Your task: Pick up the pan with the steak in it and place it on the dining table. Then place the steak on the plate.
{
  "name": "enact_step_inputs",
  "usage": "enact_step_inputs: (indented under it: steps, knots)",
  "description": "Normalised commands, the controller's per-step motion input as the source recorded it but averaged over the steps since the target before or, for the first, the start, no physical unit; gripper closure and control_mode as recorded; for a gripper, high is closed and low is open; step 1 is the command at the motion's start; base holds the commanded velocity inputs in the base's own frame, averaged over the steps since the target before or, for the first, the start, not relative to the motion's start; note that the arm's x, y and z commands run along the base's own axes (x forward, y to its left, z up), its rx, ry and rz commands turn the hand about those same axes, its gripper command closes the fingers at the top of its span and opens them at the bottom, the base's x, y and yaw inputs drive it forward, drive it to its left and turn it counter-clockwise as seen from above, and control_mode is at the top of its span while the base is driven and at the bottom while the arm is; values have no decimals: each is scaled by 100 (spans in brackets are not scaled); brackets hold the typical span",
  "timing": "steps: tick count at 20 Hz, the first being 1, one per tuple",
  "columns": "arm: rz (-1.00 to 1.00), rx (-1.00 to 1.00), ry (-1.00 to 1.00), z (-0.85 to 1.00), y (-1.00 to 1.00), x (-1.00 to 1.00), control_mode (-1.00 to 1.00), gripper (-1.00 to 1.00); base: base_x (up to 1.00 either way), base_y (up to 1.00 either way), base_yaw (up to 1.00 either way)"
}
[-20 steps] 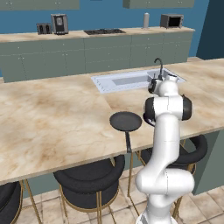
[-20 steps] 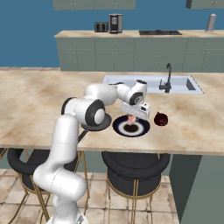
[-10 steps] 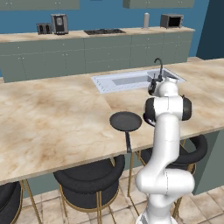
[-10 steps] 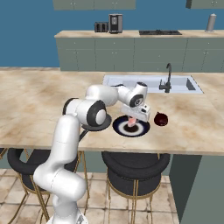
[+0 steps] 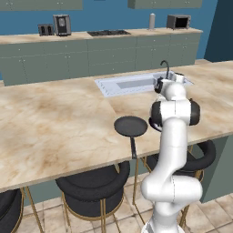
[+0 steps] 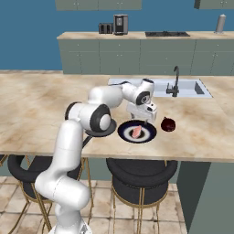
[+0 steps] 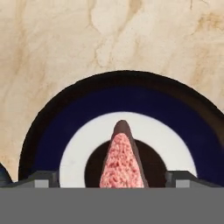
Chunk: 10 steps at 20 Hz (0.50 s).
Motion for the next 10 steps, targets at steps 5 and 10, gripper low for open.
enact_step_inputs:
  steps: [5,10]
  knots:
    - [1,0,1,73,0,-42,-100,-100,0,0,0]
    - [12,-11,-6,21,25,-79,-100,-100,0,0,0]
